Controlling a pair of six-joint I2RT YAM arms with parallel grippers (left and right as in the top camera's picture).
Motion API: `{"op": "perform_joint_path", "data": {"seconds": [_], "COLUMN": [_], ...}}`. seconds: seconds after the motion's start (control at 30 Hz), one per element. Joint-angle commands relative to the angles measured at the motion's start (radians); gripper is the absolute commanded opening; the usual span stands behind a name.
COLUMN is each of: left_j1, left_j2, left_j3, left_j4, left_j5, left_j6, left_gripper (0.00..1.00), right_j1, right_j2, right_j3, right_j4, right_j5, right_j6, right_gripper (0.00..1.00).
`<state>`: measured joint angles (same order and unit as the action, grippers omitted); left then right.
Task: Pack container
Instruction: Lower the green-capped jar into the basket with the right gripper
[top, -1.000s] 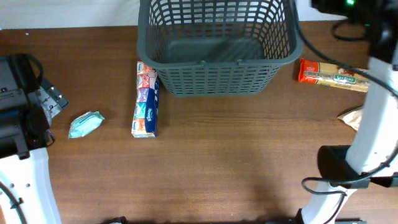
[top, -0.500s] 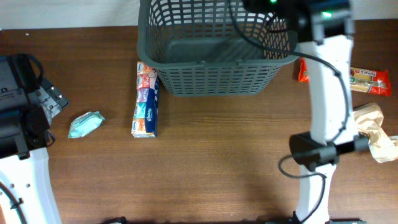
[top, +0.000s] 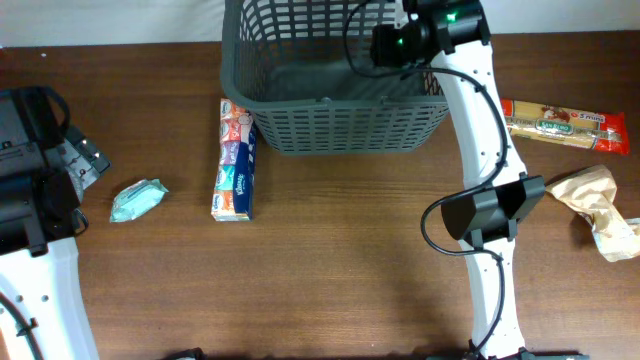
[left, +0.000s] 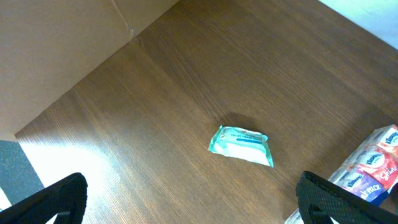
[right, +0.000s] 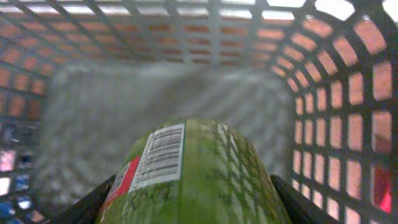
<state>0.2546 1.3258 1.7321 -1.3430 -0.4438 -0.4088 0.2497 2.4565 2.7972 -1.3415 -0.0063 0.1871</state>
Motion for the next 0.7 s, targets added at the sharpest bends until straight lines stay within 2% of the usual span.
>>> {"op": "perform_joint_path", "data": {"seconds": [0.0,0.67], "left_j1": [0.005,0.005], "left_j2": [-0.004,-0.004], "left_j3": [0.013,0.013], "left_j4": [0.003,0.003], "left_j5": [0.007,0.007], "left_j6": [-0.006,-0.006], "left_gripper": [0.99,0.99], "right_j1": [-0.001,-0.015], "right_j2": [0.005,0.007], "right_j3": [0.005,-0.267], "right_j4": [-0.029,-0.015], "right_j5": [0.071,0.071], "right_j6": [0.002,0.002], "right_gripper": [0.03,0.03]}}
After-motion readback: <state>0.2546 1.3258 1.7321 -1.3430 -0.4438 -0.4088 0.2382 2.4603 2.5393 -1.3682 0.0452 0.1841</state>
